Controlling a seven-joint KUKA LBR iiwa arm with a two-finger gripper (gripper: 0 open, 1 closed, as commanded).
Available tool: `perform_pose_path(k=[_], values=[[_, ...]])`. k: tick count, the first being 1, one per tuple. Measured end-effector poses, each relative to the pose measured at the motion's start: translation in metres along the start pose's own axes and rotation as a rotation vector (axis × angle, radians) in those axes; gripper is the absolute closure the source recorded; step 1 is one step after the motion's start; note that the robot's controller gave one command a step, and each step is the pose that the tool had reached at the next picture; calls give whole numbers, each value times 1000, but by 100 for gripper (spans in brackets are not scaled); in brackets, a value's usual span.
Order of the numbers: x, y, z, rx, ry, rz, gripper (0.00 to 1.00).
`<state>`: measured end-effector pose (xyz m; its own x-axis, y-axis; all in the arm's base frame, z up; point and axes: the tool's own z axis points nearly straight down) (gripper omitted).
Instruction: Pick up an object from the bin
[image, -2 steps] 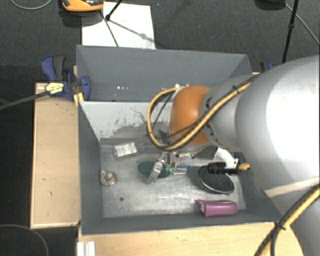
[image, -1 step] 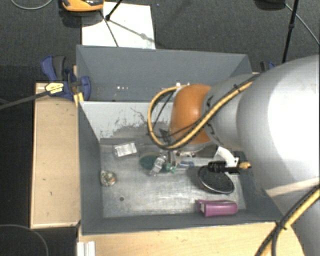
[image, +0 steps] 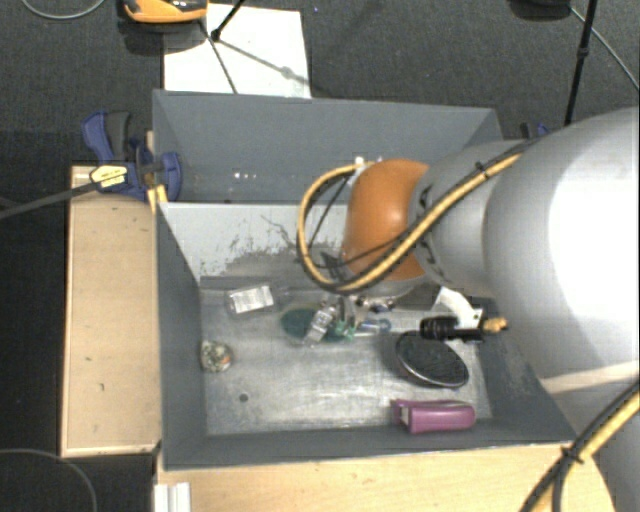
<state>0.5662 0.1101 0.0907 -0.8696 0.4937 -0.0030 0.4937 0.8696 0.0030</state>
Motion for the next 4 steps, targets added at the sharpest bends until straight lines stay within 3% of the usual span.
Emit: perform_pose_path(k=[1, 3, 4], values=[[-1, 1, -7, 0, -1, -3, 100], [-3, 2, -66, -1, -1, -15, 100], [-4, 3, -112, -2, -2, -23, 100]])
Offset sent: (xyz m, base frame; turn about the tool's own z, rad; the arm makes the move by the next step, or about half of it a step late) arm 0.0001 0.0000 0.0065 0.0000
